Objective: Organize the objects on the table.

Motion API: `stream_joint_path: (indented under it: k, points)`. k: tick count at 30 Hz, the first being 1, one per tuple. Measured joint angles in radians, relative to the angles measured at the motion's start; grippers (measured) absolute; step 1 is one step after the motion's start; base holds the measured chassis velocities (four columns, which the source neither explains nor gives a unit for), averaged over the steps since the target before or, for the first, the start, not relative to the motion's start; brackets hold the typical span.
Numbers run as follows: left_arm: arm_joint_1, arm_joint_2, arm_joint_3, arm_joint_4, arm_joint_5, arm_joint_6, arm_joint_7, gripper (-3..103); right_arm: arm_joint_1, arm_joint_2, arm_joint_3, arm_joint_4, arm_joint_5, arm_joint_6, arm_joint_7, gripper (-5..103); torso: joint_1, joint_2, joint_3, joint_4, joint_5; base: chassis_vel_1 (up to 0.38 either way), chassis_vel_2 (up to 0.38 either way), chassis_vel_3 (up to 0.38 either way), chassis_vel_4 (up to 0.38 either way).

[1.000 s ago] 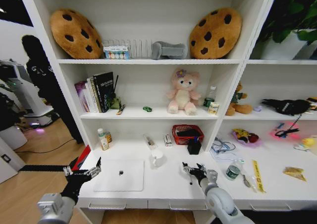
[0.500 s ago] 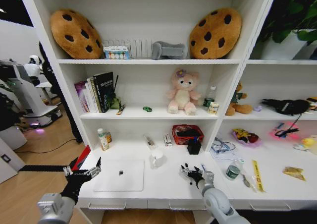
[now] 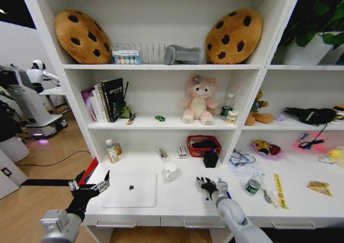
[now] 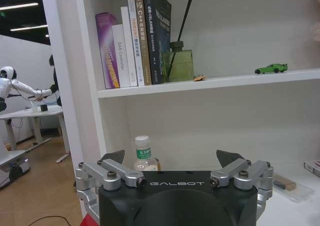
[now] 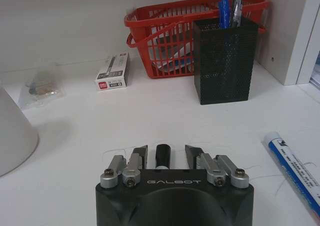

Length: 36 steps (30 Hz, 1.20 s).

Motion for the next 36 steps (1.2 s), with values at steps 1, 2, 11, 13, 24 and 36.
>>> stream_joint_path:
  k: [1,2,11,13,24,36]
  points:
    - [0.0,0.0,0.0,0.0,0.0,0.0,0.0,100,-0.007,-0.001,0.004,0.001,-0.004,0.001,-0.002,42,0.0,0.0,0.0,0.0,-0.0001,0.0,0.0,0.0,0.0]
    - [0.0,0.0,0.0,0.0,0.0,0.0,0.0,100,-0.007,-0.001,0.004,0.001,-0.004,0.001,-0.002,42,0.0,0.0,0.0,0.0,-0.0001,0.0,0.0,0.0,0.0]
    - [0.0,0.0,0.0,0.0,0.0,0.0,0.0,100,-0.026,-0.003,0.011,0.006,-0.065,0.015,-0.023,13,0.0,0.0,0.0,-0.0001,0.0004,0.0,0.0,0.0,0.0]
    - [0.0,0.0,0.0,0.0,0.0,0.0,0.0,100,-0.027,-0.013,0.035,0.019,-0.121,0.043,-0.061,12,0.0,0.0,0.0,-0.0002,0.0008,0.0,0.0,0.0,0.0]
    - [0.0,0.0,0.0,0.0,0.0,0.0,0.0,100,0.095,-0.084,0.111,-0.007,-0.215,0.31,-0.202,12,0.0,0.0,0.0,-0.0001,0.0002,0.0,0.0,0.0,0.0]
    - [0.0,0.0,0.0,0.0,0.0,0.0,0.0,100,0.315,-0.028,0.062,-0.315,-0.355,0.546,-0.233,12,0.0,0.0,0.0,-0.0002,0.0001,0.0,0.0,0.0,0.0]
